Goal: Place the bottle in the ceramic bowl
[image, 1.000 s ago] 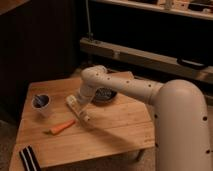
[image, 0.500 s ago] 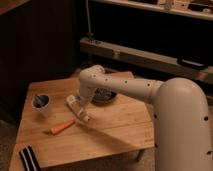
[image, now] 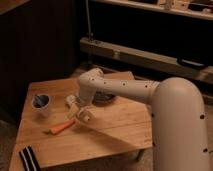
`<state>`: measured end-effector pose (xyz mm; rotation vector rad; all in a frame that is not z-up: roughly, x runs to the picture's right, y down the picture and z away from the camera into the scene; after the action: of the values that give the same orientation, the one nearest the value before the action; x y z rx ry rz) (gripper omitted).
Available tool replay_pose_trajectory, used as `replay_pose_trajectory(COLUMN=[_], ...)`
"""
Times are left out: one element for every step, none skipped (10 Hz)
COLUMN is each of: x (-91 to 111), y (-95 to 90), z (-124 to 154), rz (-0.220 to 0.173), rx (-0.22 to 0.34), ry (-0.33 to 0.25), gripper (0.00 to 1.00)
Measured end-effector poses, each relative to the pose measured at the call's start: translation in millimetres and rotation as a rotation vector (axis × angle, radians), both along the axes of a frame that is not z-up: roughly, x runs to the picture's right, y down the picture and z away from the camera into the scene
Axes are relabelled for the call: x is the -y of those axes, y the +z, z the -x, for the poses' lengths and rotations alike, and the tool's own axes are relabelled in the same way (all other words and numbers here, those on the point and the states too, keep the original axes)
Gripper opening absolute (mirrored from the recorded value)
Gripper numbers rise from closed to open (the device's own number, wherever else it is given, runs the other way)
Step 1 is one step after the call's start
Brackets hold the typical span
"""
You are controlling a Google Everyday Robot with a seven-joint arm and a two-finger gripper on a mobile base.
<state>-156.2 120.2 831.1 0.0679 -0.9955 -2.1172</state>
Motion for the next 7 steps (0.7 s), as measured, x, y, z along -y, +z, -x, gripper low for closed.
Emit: replay_pose_trajectory(x=[-4,-6,-9,-12,-15,-17,-18], y=[2.5,4.7,7.5,10.8,13.1,14.8,15.3], z=[4,6,5,8,13,15,18], rz=[-0.006,-0.014,-0.021,-0.029,-0.039,-0.058,-0.110], rx=[-0.002,-0.008,-0.018,-0.030,-0.042,-0.070,-0.129], ry=[-0.011,-0.016,-0.021,-0.031,-0.043,-0.053,-0.076], gripper=[0.80,0.80,0.80,0.80,0.80,0.79,0.73])
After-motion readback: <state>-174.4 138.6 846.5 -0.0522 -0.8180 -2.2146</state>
